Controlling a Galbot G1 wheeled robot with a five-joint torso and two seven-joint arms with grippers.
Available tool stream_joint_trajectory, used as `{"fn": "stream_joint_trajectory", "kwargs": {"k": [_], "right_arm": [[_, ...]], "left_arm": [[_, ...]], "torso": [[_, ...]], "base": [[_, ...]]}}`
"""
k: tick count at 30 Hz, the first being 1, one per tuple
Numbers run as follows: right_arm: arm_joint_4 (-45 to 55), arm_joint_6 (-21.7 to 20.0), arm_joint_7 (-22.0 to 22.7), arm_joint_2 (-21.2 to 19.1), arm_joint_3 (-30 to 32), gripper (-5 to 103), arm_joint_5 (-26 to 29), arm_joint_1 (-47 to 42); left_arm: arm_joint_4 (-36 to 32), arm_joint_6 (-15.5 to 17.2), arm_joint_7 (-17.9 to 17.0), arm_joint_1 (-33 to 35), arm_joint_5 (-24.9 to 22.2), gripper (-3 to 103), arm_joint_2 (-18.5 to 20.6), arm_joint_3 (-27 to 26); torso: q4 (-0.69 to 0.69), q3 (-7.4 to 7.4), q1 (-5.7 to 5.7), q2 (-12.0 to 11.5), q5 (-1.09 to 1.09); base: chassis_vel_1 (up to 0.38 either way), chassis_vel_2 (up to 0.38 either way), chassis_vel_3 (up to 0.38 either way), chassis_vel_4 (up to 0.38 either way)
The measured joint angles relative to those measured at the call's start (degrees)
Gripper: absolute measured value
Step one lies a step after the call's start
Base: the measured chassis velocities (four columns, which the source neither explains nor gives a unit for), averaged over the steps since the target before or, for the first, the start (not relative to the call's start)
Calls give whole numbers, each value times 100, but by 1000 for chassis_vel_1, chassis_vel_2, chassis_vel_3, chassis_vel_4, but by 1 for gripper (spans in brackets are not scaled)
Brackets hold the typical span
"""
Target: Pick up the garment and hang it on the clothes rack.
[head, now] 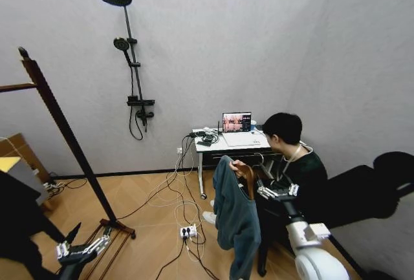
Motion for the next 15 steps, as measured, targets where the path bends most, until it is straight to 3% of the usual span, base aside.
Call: {"fn": "stream_joint_trajectory", "kwargs": {"k": [10, 15], "right_arm": [[-499, -59, -236, -74, -665, 100, 20, 653], [-576, -181, -144, -45, -921, 100, -13, 873]], "left_arm": [[0, 0, 0, -2, 0, 100, 0, 0], [0, 0, 0, -2, 0, 100, 0, 0]], "torso": [[1, 3, 12, -5, -2], [1, 3, 11, -4, -2]], "base": [[0, 0, 0, 0], [0, 0, 0, 0]]}}
